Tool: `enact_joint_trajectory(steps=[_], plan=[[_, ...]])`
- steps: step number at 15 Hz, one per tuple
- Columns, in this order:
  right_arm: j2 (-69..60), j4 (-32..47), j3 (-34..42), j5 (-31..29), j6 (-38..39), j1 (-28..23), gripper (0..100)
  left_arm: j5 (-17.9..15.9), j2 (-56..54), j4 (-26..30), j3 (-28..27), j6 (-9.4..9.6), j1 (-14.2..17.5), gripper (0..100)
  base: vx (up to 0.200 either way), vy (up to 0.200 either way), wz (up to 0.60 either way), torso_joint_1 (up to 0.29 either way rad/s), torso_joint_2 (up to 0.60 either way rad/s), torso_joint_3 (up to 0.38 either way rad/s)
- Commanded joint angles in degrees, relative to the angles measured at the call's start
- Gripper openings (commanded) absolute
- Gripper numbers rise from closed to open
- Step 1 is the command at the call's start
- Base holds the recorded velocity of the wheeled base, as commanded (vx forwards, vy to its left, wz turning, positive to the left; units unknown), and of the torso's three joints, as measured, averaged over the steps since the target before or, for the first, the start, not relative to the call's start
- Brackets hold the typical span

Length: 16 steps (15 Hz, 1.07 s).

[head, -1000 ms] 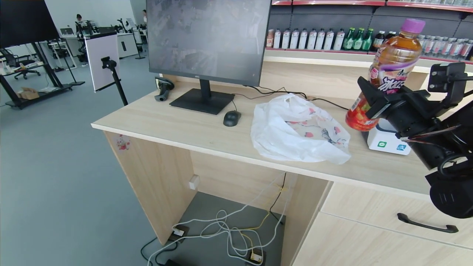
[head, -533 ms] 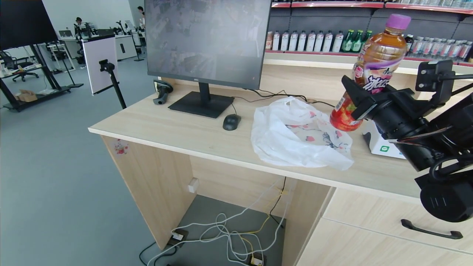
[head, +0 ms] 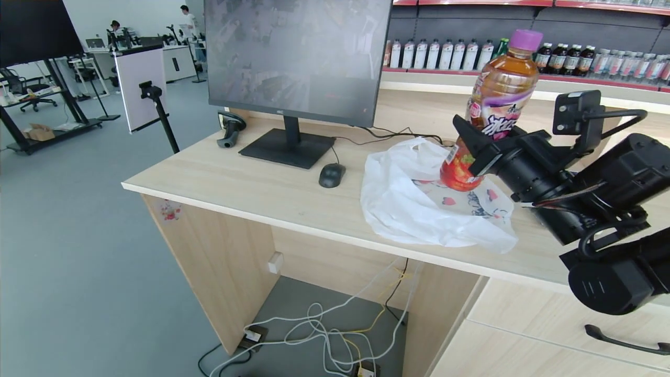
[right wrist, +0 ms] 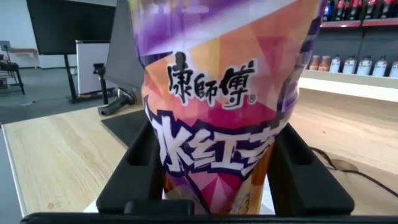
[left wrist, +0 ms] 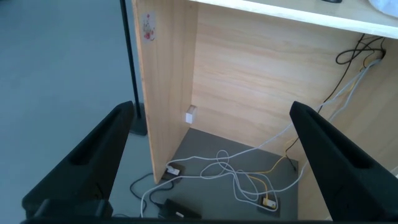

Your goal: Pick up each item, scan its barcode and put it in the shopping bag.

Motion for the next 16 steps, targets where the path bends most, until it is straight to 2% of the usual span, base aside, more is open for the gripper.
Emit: enact_joint_trajectory(steps=[1,8,16], plan=[[3.48,-0.25,-1.71,0.01,-0.01,1.28,0,0.01,-0.02,-0.01,0.0,-0.01,0.01,100,0.0,0.0,0.0,0.0,0.0,0.0],[11.65,-0.25,-5.93,0.1,1.22,1.37,0,0.01,-0.02,-0.01,0.0,0.07,0.01,100,0.0,0.0,0.0,0.0,0.0,0.0],[16.75,-0.25,-6.98,0.1,1.3,1.89,0,0.01,-0.02,-0.01,0.0,-0.01,0.01,100,0.0,0.0,0.0,0.0,0.0,0.0]])
